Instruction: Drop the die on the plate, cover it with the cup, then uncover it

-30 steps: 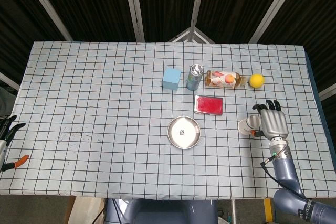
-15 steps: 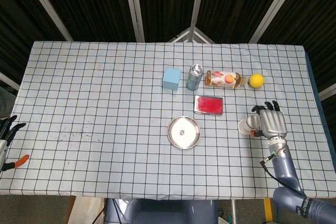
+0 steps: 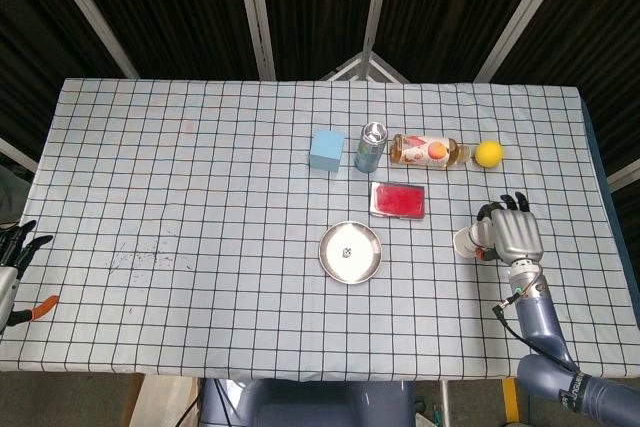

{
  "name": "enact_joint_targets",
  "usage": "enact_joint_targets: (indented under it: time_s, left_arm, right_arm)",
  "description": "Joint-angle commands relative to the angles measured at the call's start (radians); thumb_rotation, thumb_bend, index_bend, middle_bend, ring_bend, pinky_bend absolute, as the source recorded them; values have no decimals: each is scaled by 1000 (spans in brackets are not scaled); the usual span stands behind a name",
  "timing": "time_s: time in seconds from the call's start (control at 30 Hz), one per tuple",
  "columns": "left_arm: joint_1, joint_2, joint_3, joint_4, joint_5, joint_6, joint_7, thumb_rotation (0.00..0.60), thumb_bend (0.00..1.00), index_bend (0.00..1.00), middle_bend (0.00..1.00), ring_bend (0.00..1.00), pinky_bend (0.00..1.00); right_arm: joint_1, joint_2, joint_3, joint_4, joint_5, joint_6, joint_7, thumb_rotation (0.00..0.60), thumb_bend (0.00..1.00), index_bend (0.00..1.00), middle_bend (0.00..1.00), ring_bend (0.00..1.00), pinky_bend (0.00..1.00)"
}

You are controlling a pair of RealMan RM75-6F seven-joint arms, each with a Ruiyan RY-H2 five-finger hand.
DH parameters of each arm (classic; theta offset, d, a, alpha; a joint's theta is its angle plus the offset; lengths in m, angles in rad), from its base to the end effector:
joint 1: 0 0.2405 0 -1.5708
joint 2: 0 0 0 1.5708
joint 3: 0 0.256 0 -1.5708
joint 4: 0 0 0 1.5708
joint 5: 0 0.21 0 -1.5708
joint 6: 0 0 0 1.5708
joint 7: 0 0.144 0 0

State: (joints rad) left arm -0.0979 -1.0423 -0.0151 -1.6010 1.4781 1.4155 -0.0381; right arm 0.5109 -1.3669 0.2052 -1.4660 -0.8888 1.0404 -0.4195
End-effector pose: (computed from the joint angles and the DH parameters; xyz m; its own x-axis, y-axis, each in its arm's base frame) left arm -0.3267 0.1779 0.1737 0.4382 0.0931 0.8940 0.8975 0.0097 -0.4409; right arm -0.2809 -0.3295 0.0715 0.4656 -0.2473 0.8497 -0.8632 0.0848 0.4977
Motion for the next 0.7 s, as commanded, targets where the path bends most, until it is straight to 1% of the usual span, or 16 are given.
enact_joint_targets:
  time_s: [0.03, 0.17, 0.37, 0.53, 0.7]
  left_arm:
    - [-1, 1, 0, 1, 0, -1, -2, 600, 294, 161, 0, 0, 24]
    - [-1, 1, 1, 1, 2, -1, -3, 600, 294, 161, 0, 0, 24]
    - [-2, 0, 2, 1, 3, -2, -1, 600, 293, 161, 0, 0, 24]
    - [-2, 0, 3, 0, 5, -3, 1, 600, 294, 161, 0, 0, 23]
    - [-2, 0, 3, -1, 4, -2, 1, 600, 294, 161, 0, 0, 24]
  right_arm:
    - [2, 0, -2, -1, 0, 1, -4, 600, 175, 428, 356, 145, 0]
    - [7, 2, -2, -5, 1, 5, -9, 600, 174, 438, 363, 152, 0]
    - [12, 8, -7, -11, 4, 8, -26, 600, 186, 469, 398, 174, 0]
    - [13, 10, -12, -16, 10, 12, -34, 600, 262, 493, 458, 215, 0]
    - [13, 13, -15, -20, 6, 18, -32, 600, 291, 494, 481, 228, 0]
